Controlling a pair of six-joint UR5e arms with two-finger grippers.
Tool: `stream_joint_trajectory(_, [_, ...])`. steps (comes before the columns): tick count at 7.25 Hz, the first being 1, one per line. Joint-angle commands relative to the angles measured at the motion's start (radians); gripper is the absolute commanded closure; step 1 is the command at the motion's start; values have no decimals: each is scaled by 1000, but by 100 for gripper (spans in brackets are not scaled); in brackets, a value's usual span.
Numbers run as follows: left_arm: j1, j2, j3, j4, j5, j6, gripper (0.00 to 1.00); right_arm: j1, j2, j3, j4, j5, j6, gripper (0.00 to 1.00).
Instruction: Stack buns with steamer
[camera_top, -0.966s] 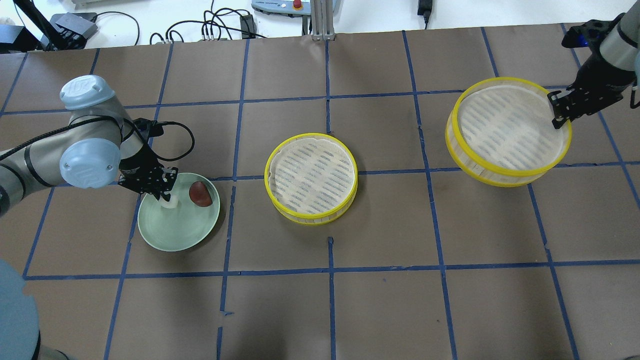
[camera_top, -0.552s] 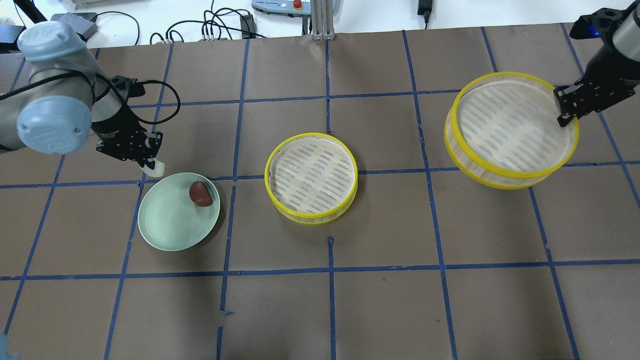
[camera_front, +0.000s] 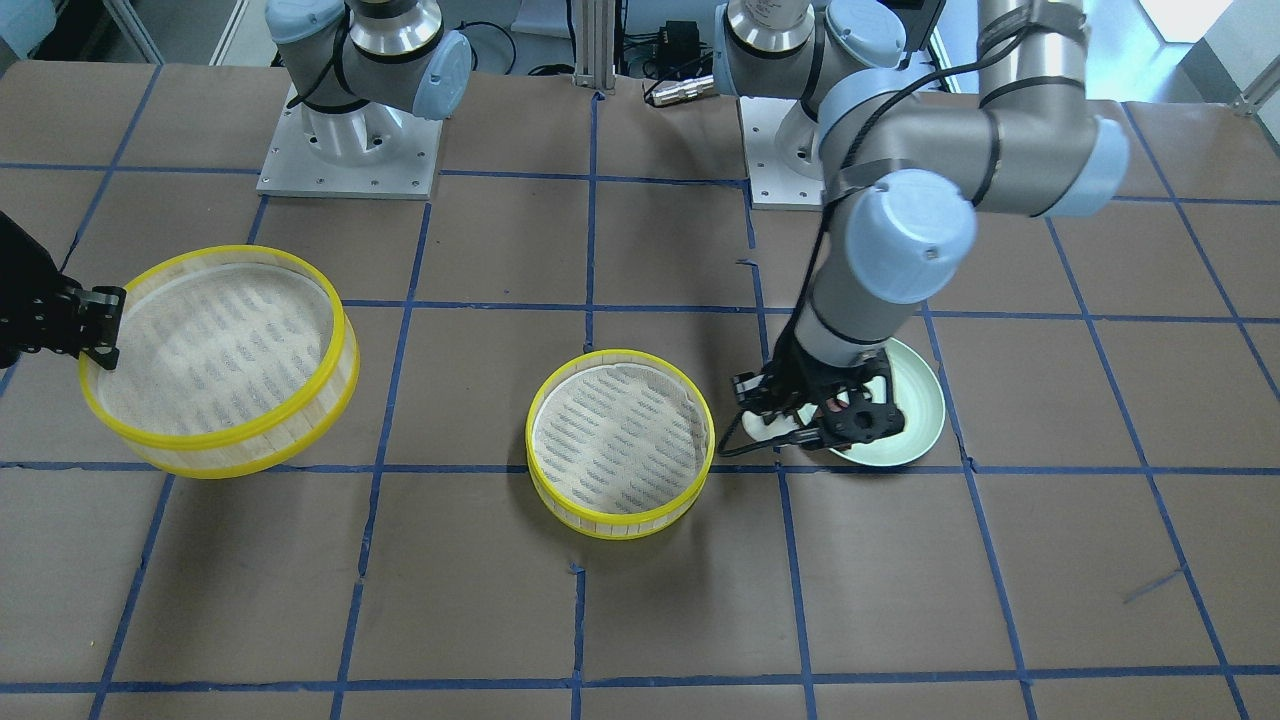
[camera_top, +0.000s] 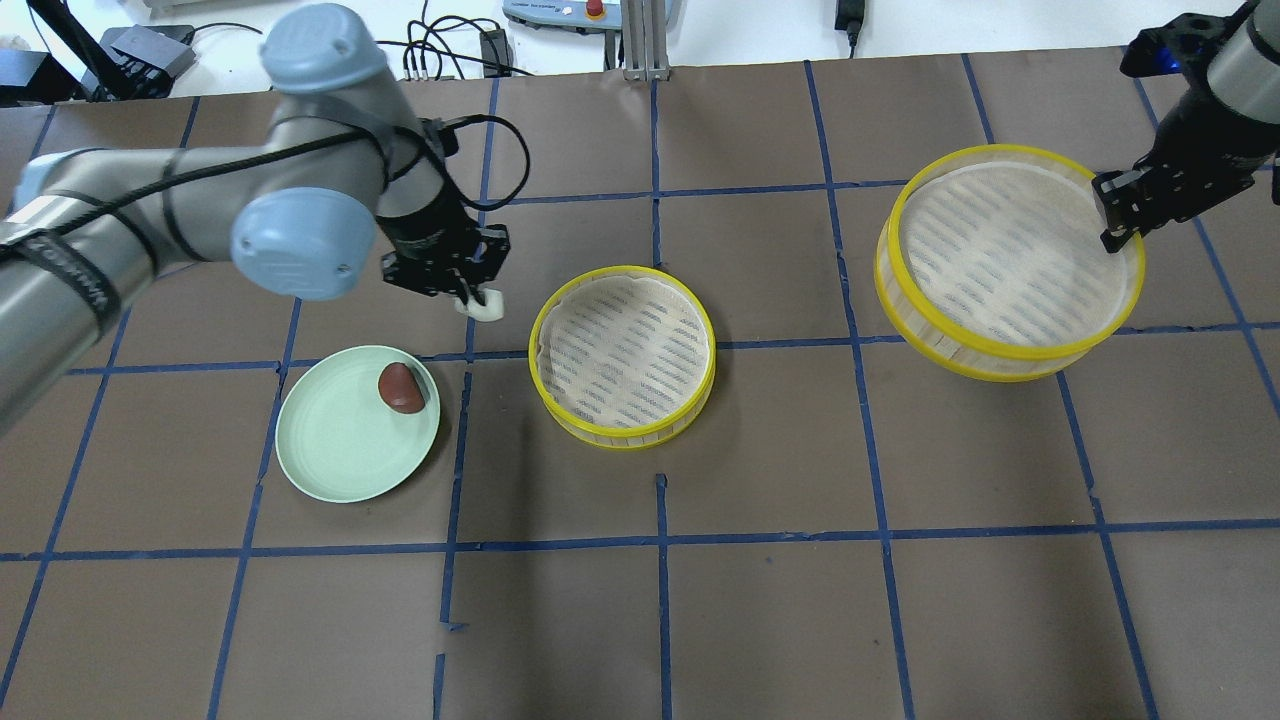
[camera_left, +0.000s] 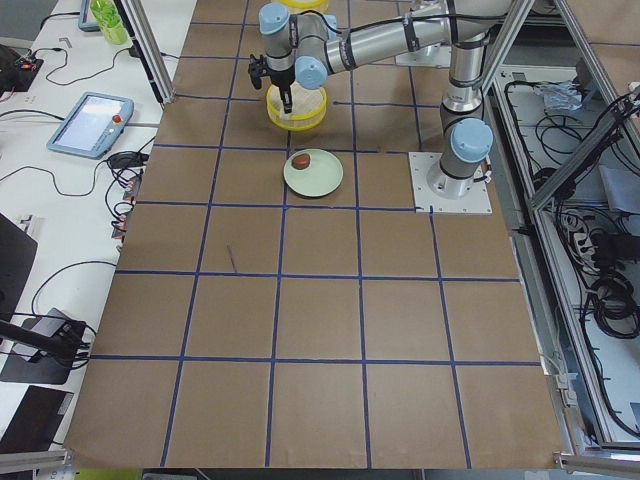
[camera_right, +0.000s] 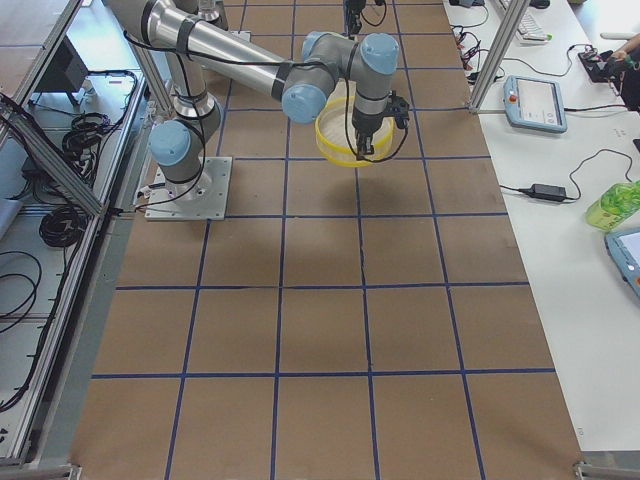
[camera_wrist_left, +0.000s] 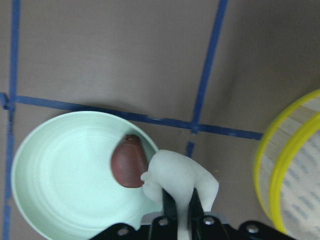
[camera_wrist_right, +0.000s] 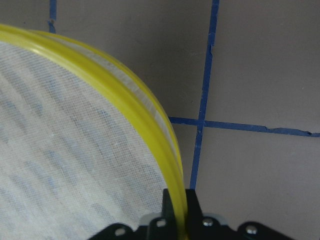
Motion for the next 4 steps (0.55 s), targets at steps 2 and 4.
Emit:
stream_joint_trajectory(2, [-172,-120,-16,207,-60,-246,2,2,-3,2,0,2,10,98])
stream_joint_trajectory(4, [-172,-96,-19,205,-31,-178,0,48,-5,0,-8,2,48,98])
